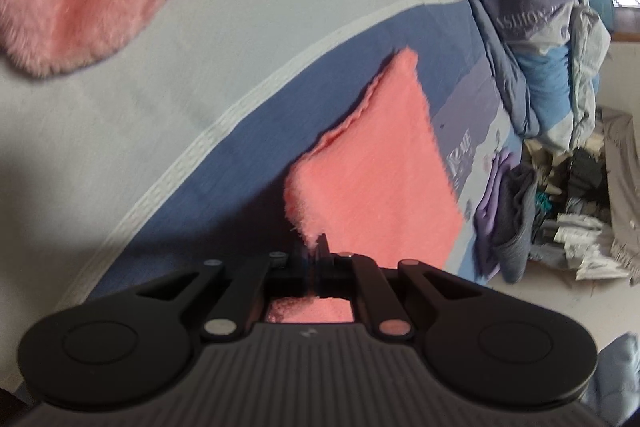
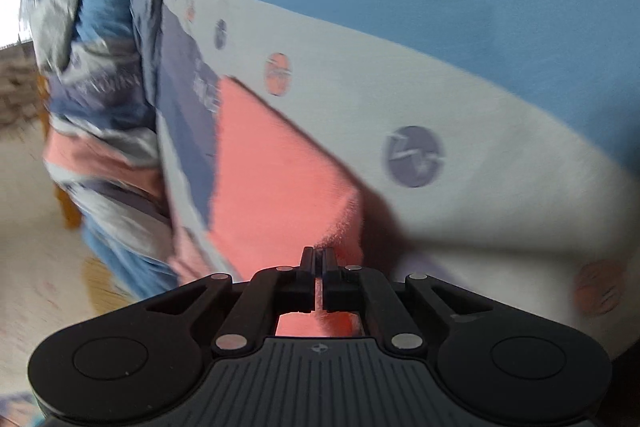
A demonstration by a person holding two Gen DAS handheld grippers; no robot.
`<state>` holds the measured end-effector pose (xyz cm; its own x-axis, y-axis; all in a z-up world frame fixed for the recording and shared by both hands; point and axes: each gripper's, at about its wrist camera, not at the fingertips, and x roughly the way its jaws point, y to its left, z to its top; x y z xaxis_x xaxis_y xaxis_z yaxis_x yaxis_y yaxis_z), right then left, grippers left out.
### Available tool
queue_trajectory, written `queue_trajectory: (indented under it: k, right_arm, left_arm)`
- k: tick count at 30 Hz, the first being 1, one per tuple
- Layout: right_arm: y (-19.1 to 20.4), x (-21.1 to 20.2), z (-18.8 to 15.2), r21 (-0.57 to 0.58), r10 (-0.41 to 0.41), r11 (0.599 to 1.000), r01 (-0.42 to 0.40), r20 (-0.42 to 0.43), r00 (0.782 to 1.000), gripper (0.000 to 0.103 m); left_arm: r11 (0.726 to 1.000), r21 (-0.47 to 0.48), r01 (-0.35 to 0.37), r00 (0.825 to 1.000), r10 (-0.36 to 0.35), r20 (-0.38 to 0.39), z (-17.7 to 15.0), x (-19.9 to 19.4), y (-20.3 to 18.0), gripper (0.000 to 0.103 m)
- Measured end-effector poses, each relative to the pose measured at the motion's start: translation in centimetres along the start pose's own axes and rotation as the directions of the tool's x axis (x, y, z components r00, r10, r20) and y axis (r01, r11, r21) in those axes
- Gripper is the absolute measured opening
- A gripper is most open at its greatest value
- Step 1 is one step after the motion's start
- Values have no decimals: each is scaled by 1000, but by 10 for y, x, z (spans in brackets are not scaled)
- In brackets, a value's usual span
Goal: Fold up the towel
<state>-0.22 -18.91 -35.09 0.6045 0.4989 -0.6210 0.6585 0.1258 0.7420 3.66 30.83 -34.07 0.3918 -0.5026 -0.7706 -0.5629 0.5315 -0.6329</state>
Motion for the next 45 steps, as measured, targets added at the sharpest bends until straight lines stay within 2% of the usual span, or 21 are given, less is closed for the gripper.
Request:
queue_trajectory:
  k: [3, 8, 10, 12, 15, 18, 21, 25, 27, 28, 30, 31, 34, 35, 38, 40, 41, 42, 43, 45]
  right_arm:
    - [18, 6, 11, 25, 41, 999, -42, 12, 999, 3]
    - [60, 36, 46, -24, 33, 999, -32, 32, 999, 3]
    - [76, 53, 59, -63, 15, 998, -13, 45, 999, 3]
    - [89, 70, 71, -107, -12, 994, 18, 57, 998, 3]
    - [112, 93, 86, -210, -55, 975, 71, 83, 995, 3]
    - [134, 109, 94, -333, -91, 935, 125, 116, 989, 3]
    - [151, 124, 98, -433, -136, 881, 189, 150, 979, 3]
    - [152, 138, 103, -470, -189, 847, 250, 174, 966, 6]
    - [153, 138, 103, -494, -202, 825, 275, 197, 959, 15]
    - [155, 137, 101, -525, -198, 802, 287, 219, 955, 17]
    - [160, 133, 96, -583, -188, 751, 310, 261, 947, 21]
    - [162, 130, 93, -607, -176, 728, 317, 282, 943, 22]
    - [165, 114, 84, -661, -129, 674, 330, 335, 933, 28]
    - [165, 108, 80, -676, -119, 655, 339, 351, 929, 32]
    - [158, 99, 65, -725, -142, 581, 371, 359, 922, 36]
    - [148, 100, 52, -766, -175, 527, 368, 325, 929, 36]
    - [143, 102, 47, -781, -190, 510, 361, 307, 933, 36]
    - [139, 104, 43, -791, -203, 499, 354, 290, 935, 36]
    - [135, 106, 40, -794, -214, 498, 347, 275, 937, 36]
    - [129, 110, 37, -790, -228, 511, 339, 255, 940, 35]
  left_arm:
    - [999, -20, 33, 999, -33, 3, 21, 12, -14, 3]
    - [998, -41, 51, 999, -51, 1, 67, 44, -48, 3]
    - [999, -6, 36, 999, -36, 7, 87, 59, -68, 3]
    - [998, 64, -16, 1000, 15, 19, 107, 76, -92, 3]
    - [982, 171, -85, 996, 80, 38, 127, 98, -126, 3]
    - [949, 281, -144, 989, 132, 63, 139, 114, -153, 3]
    - [902, 379, -208, 978, 190, 85, 143, 128, -174, 3]
    - [829, 480, -286, 958, 265, 114, 145, 146, -195, 5]
    - [807, 506, -304, 952, 277, 129, 145, 150, -202, 13]
    - [794, 521, -311, 950, 278, 143, 145, 149, -205, 15]
    - [769, 545, -335, 942, 273, 195, 145, 138, -210, 27]
    - [764, 547, -344, 939, 264, 221, 147, 131, -213, 29]
    - [777, 536, -329, 939, 211, 271, 153, 103, -218, 29]
    - [753, 559, -347, 933, 217, 288, 148, 99, -219, 32]
    - [632, 647, -426, 903, 253, 347, 124, 90, -222, 36]
    - [523, 725, -448, 894, 285, 346, 99, 96, -219, 37]
    - [471, 764, -442, 894, 299, 333, 86, 100, -215, 41]
    - [432, 789, -437, 893, 312, 324, 74, 105, -211, 47]
    - [429, 787, -443, 889, 327, 321, 66, 110, -206, 50]
    - [448, 765, -462, 877, 362, 317, 53, 119, -196, 53]
